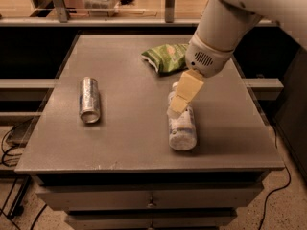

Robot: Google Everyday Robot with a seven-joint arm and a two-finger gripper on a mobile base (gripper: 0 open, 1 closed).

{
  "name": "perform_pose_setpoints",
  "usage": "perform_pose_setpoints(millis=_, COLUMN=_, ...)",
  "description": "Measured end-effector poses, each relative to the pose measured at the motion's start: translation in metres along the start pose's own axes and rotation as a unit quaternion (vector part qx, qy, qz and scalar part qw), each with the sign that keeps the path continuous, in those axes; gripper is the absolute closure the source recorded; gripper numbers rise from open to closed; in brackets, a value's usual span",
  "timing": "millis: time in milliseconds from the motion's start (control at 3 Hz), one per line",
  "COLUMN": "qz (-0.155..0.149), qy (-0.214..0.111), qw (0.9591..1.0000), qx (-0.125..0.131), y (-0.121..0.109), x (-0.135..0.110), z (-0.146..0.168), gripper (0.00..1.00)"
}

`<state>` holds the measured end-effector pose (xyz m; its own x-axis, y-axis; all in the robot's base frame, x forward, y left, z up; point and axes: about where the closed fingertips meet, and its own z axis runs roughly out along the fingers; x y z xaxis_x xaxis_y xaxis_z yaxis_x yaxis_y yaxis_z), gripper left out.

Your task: Place blue plastic bottle upright

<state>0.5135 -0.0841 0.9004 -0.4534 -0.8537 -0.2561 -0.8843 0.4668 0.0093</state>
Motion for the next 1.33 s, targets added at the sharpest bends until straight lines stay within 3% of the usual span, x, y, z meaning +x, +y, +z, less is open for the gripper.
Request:
perform_pose_setpoints(millis=667, qz=0.052, qy=0.033, qw=0.9979, qx=-0.021, y=-0.018, x=0.006, z=0.039, gripper=0.0)
perform_pose_setpoints(millis=1333, qz=0.059, qy=0.039, qw=0.997, qx=-0.032, y=-0.011, x=-0.011, z=0.05, gripper=0.0)
